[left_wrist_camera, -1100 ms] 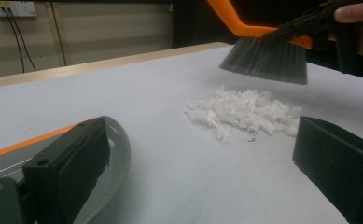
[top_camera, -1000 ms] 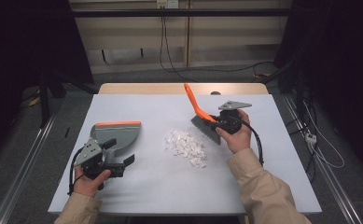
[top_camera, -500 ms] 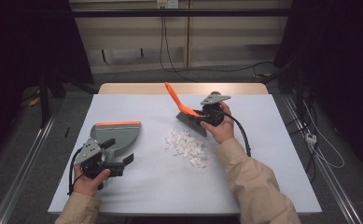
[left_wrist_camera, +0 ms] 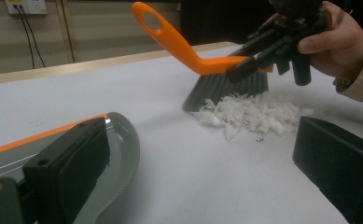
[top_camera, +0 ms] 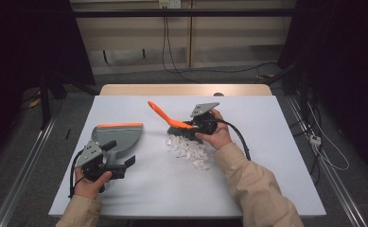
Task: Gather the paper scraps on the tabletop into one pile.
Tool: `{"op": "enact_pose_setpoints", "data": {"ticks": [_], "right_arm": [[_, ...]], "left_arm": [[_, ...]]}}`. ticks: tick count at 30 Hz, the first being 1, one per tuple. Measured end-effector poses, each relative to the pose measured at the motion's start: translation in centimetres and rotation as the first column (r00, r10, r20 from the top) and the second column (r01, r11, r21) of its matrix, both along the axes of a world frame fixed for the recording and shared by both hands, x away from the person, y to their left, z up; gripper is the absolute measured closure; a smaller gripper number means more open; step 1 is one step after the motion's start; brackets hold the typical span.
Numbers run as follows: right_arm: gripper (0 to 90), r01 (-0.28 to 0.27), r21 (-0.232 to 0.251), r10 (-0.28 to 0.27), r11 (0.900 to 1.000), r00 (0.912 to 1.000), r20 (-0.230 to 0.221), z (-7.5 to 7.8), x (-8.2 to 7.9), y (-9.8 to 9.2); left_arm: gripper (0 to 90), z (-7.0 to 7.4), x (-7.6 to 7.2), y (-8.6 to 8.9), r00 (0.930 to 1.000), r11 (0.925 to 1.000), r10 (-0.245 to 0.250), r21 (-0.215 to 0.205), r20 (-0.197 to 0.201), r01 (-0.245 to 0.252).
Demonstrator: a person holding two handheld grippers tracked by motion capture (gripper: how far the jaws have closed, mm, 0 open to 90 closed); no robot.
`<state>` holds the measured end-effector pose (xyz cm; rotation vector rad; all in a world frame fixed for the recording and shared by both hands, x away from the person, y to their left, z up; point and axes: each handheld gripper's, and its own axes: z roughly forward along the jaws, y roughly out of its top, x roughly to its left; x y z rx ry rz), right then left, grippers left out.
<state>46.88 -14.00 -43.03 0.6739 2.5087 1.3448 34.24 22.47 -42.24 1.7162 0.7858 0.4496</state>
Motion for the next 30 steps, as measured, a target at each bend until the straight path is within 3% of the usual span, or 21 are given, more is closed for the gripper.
{"op": "enact_pose_setpoints", "data": {"ticks": [5, 9, 14, 20, 26, 30], "right_arm": [[71.2, -0.012, 0.01, 0.012, 1.0, 0.9999, -0.002, 0.1, -1.3, -1.0], [71.2, 0.037, 0.043, -0.038, 0.998, 0.999, 0.024, 0.8, -1.8, -1.9], [71.1, 0.109, 0.102, -0.113, 0.989, 0.993, 0.035, 1.8, -1.5, -3.0], [71.1, 0.195, 0.076, -0.198, 0.978, 0.9795, 0.035, 1.6, -1.2, -4.2], [71.0, 0.23, 0.024, -0.231, 0.973, 0.973, 0.007, 0.7, -1.9, -5.2], [70.7, 0.269, -0.007, -0.269, 0.963, 0.9632, -0.006, 0.2, -2.2, -5.6]], "left_arm": [[3.6, 0.0, 0.0, 0.0, 1.0, 1.0, -0.001, 0.009, 0.003, 0.001], [3.6, 0.0, -0.1, -0.1, 1.0, 1.0, -0.002, 0.008, 0.002, 0.002], [3.7, 0.0, 0.0, 0.0, 1.0, 1.0, -0.002, 0.005, 0.003, 0.002], [3.7, 0.0, 0.1, 0.0, 0.9999, 0.9999, -0.013, 0.009, 0.003, 0.013], [3.7, -0.1, 0.3, 0.1, 0.9998, 0.9998, -0.018, -0.004, -0.002, 0.018], [3.7, -0.1, 0.3, 0.0, 0.9996, 0.9996, -0.029, -0.006, -0.001, 0.029]]}}
